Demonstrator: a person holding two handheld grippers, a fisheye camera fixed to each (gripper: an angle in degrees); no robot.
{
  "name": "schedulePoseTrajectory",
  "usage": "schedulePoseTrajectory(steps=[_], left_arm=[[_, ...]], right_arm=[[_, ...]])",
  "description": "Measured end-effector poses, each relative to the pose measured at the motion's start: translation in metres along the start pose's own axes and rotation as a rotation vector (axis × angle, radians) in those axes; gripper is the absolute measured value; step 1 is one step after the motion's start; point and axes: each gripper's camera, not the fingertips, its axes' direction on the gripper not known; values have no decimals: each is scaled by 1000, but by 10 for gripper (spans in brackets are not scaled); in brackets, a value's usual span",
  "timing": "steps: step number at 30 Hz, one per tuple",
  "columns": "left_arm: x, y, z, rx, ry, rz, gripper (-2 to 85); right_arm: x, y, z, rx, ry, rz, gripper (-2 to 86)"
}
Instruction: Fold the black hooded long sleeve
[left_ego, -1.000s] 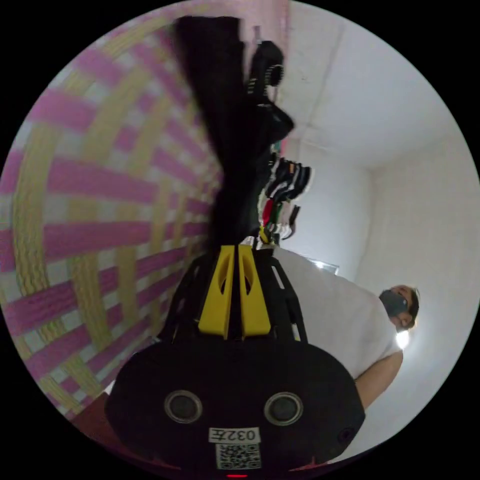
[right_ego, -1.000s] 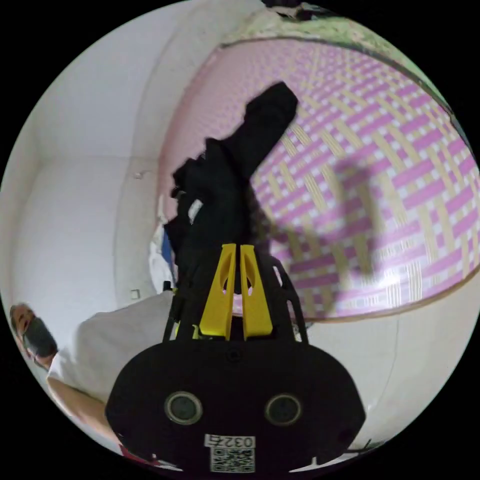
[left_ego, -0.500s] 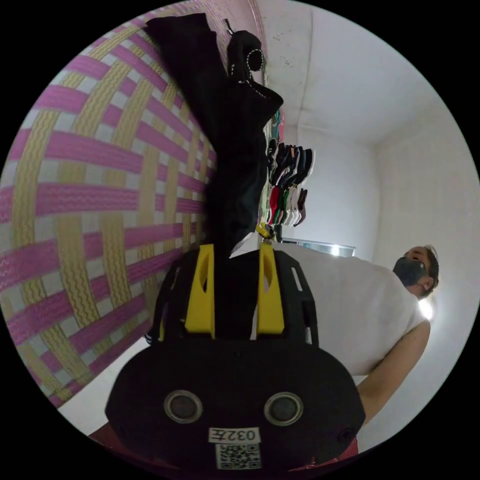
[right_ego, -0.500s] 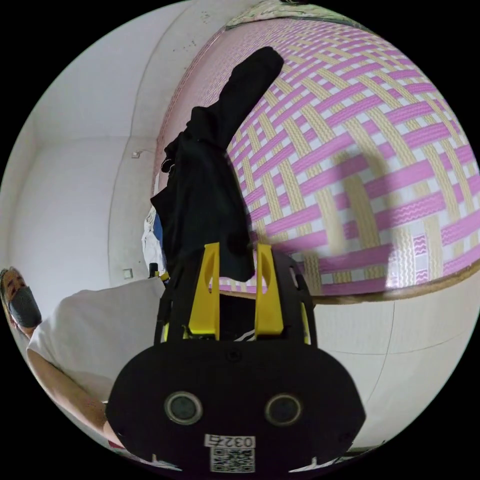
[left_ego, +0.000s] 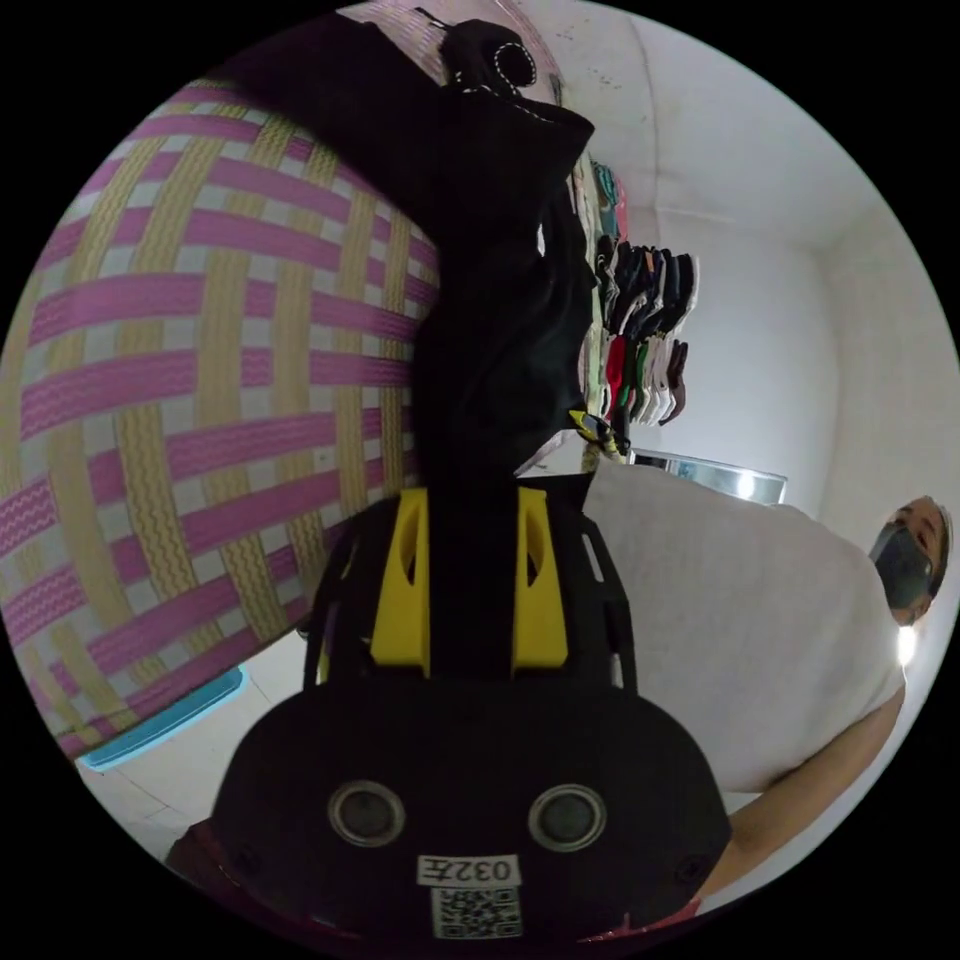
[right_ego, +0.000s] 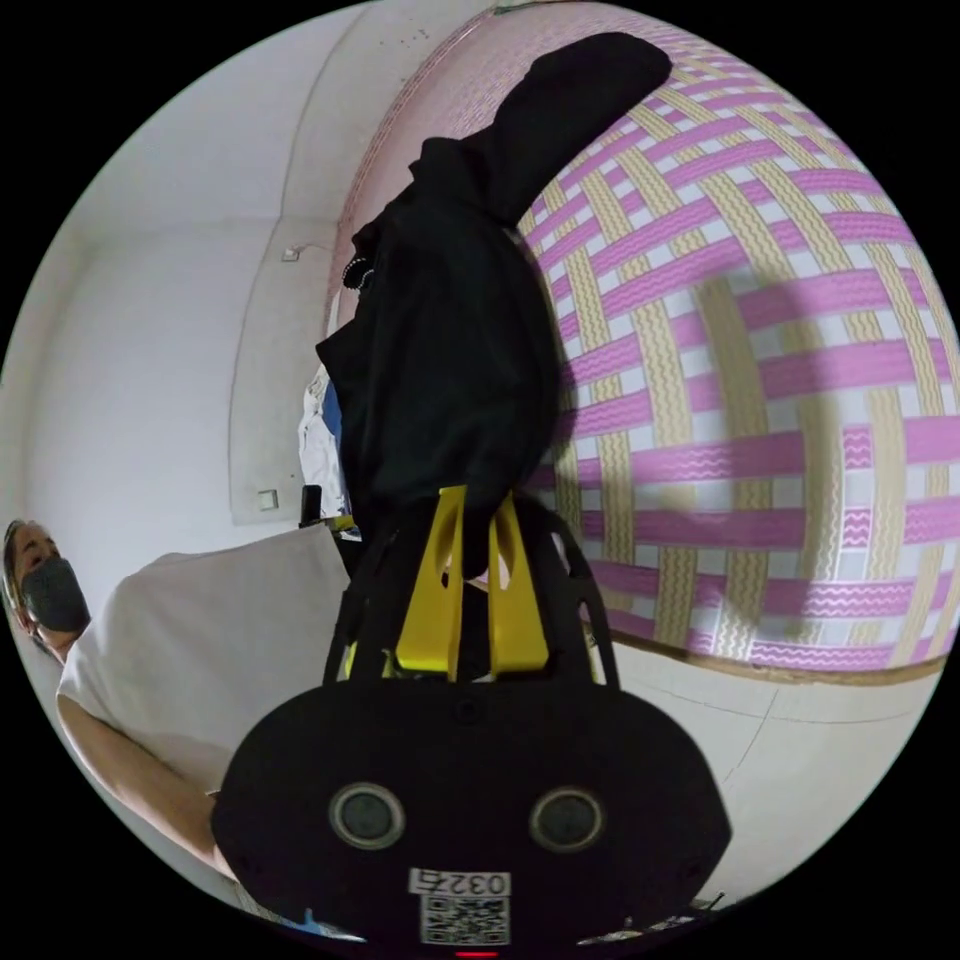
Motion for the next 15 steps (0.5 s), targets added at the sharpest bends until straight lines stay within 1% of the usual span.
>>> schedulePoseTrajectory(steps=[6,8,11,15], left_arm=[[8,24,10,52,-64,-6,76],[18,35,12,66,-123,8,82],[29,53,12,118,-187,32,84],[26,71,16,105,-213,19,78]], right_arm=[[7,5,-22,77,-104,12,7],[11,7,-31,93,-130,17,5],[13,8,-40,86,-129,11,4],[16,9,-50,69,-131,3,6]])
